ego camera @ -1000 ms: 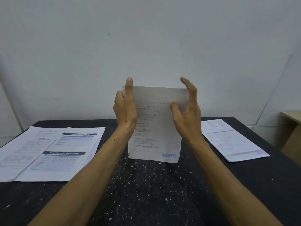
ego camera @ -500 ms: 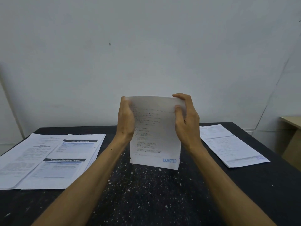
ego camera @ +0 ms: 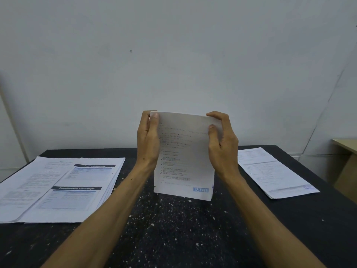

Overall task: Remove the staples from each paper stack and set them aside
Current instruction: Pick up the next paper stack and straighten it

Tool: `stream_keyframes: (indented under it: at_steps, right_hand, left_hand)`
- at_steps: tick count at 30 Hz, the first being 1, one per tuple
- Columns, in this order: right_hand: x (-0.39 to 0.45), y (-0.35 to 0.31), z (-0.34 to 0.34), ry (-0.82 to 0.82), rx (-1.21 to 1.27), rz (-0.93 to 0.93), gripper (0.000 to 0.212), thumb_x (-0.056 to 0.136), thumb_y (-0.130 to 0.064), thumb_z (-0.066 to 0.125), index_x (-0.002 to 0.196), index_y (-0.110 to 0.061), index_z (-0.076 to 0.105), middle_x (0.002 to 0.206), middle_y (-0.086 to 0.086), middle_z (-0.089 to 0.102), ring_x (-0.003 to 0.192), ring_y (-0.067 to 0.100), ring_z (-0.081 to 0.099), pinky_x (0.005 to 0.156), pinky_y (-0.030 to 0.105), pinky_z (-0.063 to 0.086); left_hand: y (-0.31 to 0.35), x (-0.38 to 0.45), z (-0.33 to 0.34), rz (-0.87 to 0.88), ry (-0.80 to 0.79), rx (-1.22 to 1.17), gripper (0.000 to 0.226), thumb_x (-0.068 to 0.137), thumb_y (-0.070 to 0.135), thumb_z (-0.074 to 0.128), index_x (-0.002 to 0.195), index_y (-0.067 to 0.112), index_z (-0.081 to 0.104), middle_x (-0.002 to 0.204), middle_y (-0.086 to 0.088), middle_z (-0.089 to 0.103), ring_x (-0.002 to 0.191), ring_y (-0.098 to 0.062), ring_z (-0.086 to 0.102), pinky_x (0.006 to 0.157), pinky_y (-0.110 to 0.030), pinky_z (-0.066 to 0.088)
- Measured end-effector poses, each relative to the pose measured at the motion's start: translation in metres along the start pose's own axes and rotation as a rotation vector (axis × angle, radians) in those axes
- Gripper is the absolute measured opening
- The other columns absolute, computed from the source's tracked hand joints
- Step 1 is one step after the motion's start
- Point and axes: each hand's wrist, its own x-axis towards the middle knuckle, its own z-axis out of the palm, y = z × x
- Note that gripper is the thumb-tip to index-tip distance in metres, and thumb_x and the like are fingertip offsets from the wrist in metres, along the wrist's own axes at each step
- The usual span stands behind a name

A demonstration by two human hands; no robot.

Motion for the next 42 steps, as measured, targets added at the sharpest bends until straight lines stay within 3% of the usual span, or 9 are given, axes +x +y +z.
stream_keyframes:
  at_steps: [4,8,15,21,26,31,35,39,42]
  right_hand:
    - [0.0,-0.001,-0.002,-0.007,0.017,0.025,0.03,0.108,-0.012,0.047,0.127,-0.034,0.053,0.113,-0.023,0.061,0.093,0.014,0.064,0.078,0.039,0.058]
    - [0.001,0.0,-0.002,0.003,0.096,0.137,0.018,0.111,-0.028,0.045,0.129,-0.028,0.042,0.098,-0.001,0.064,0.076,0.006,0.064,0.062,0.021,0.053]
    - [0.004,0.002,0.0,0.036,0.093,0.142,0.016,0.112,-0.038,0.038,0.104,-0.026,0.046,0.076,-0.009,0.051,0.063,0.003,0.046,0.056,0.022,0.042]
    - [0.003,0.001,-0.002,0.028,0.142,0.159,0.013,0.112,-0.037,0.04,0.107,-0.028,0.047,0.081,-0.001,0.059,0.064,0.0,0.052,0.056,0.017,0.046]
    - [0.002,0.003,-0.003,-0.005,0.172,0.169,0.012,0.112,-0.034,0.042,0.104,-0.043,0.045,0.092,0.003,0.069,0.072,0.002,0.061,0.063,0.022,0.052]
    - [0.0,0.002,-0.002,0.004,0.142,0.159,0.013,0.112,-0.036,0.041,0.103,-0.045,0.045,0.087,0.008,0.066,0.069,0.011,0.061,0.062,0.027,0.052]
    - [-0.003,0.0,0.0,0.031,0.1,0.122,0.005,0.112,-0.033,0.042,0.11,-0.037,0.045,0.078,0.009,0.064,0.06,0.008,0.055,0.054,0.021,0.047]
    - [-0.01,-0.003,0.006,0.072,0.074,0.088,0.012,0.111,-0.028,0.044,0.118,-0.019,0.049,0.067,0.003,0.057,0.051,0.006,0.045,0.047,0.016,0.037]
    - [-0.015,-0.006,0.011,0.09,0.067,0.067,0.013,0.112,-0.028,0.044,0.118,-0.018,0.049,0.063,0.0,0.052,0.049,0.005,0.043,0.045,0.017,0.034]
  left_hand:
    - [-0.002,0.002,-0.003,-0.014,-0.004,-0.01,0.029,0.112,0.036,0.041,0.094,0.016,0.052,0.077,0.018,0.048,0.068,0.003,0.043,0.06,-0.009,0.036]
    - [0.001,0.005,-0.006,-0.01,0.018,-0.019,0.03,0.111,0.034,0.045,0.094,0.012,0.056,0.076,0.019,0.05,0.069,0.006,0.044,0.062,-0.006,0.035]
    - [-0.002,0.005,-0.01,-0.029,-0.005,-0.059,0.032,0.111,0.037,0.044,0.097,0.015,0.063,0.081,0.014,0.054,0.075,0.001,0.047,0.067,-0.018,0.039]
    - [0.0,0.004,-0.008,-0.012,0.012,-0.016,0.031,0.111,0.036,0.041,0.093,0.016,0.057,0.073,0.022,0.05,0.069,0.006,0.045,0.062,-0.009,0.038]
    - [0.0,0.008,-0.009,0.007,0.025,0.012,0.03,0.112,0.036,0.041,0.092,0.019,0.055,0.07,0.023,0.048,0.067,0.005,0.044,0.06,-0.008,0.036]
    - [-0.006,0.009,-0.008,0.031,-0.037,0.109,0.027,0.111,0.044,0.039,0.104,0.021,0.052,0.083,0.015,0.052,0.071,0.003,0.048,0.059,-0.015,0.044]
    - [-0.008,0.005,-0.004,0.055,0.015,0.15,0.022,0.111,0.04,0.041,0.102,0.021,0.05,0.082,0.011,0.052,0.069,0.001,0.048,0.059,-0.014,0.041]
    - [-0.007,-0.004,0.005,0.042,0.148,0.197,0.018,0.11,0.046,0.042,0.094,0.042,0.048,0.084,0.013,0.058,0.072,0.0,0.052,0.062,-0.021,0.044]
    - [-0.003,-0.01,0.013,0.049,0.191,0.198,0.019,0.11,0.045,0.042,0.096,0.035,0.05,0.08,0.012,0.055,0.068,-0.001,0.049,0.057,-0.016,0.04]
